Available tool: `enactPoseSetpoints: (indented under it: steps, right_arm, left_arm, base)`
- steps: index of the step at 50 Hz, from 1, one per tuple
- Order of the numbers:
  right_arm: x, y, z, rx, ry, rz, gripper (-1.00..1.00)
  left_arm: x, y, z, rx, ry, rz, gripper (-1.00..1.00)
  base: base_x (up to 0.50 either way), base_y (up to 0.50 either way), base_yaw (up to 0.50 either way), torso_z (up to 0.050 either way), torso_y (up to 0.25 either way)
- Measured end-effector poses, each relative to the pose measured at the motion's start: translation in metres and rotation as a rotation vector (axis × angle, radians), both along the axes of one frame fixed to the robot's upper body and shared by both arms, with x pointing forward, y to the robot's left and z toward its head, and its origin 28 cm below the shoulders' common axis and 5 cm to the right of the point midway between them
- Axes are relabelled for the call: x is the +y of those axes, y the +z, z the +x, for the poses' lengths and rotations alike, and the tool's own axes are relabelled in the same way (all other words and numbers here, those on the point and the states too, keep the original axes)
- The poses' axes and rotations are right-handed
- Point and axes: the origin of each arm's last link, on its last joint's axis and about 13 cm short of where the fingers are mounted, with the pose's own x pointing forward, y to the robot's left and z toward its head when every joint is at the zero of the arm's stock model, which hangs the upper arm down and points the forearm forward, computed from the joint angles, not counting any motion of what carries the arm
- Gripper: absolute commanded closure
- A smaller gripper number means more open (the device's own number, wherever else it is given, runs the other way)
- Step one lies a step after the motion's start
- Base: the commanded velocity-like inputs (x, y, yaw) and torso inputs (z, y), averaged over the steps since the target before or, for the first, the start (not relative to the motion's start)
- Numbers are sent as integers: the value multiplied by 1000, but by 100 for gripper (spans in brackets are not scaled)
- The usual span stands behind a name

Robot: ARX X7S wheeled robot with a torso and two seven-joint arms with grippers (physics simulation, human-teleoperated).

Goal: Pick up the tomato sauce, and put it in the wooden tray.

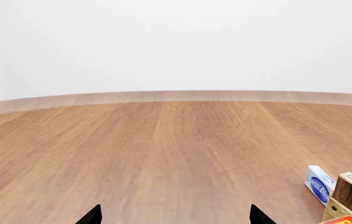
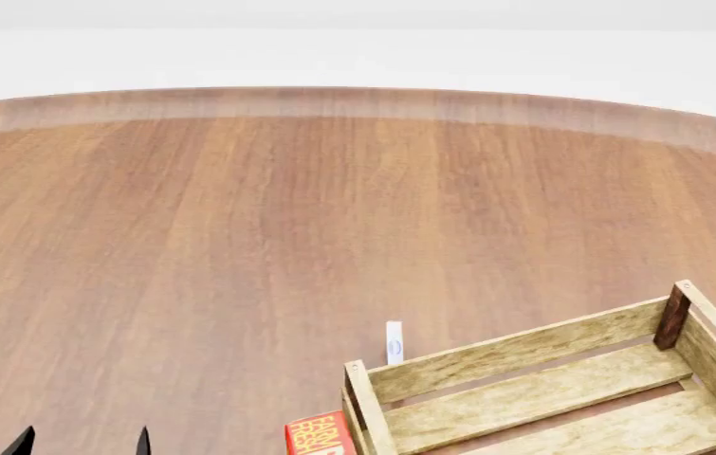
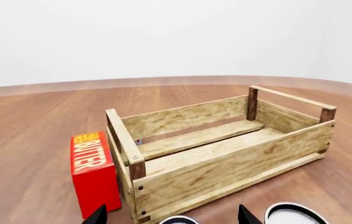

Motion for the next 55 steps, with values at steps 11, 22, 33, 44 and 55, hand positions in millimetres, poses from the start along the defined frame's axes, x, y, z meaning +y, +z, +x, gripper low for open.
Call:
enactPoseSetpoints:
  steps: [11, 22, 33, 44, 55]
  right_arm:
    - [0, -5, 1, 20, 2, -4, -100]
    - [0, -8, 1, 35, 1, -3, -100]
    - [0, -13, 1, 55, 1, -6, -100]
    - [0, -19, 4, 82, 4, -7, -100]
    - [0, -23, 7, 105, 5, -11, -100]
  left_arm:
    - [0, 0, 0, 0, 0, 0, -100]
    - [1, -1, -1, 0, 1, 0, -100]
    - [1, -1, 0, 0, 1, 0, -100]
    - [1, -2, 0, 0, 1, 1, -100]
    - [1, -2, 0, 0, 1, 1, -100]
  base:
    - [0, 0, 0, 0, 0]
    - [0, 0, 0, 0, 0]
    - [0, 0, 0, 0, 0]
    - [0, 0, 0, 0, 0]
    - [0, 0, 0, 0, 0]
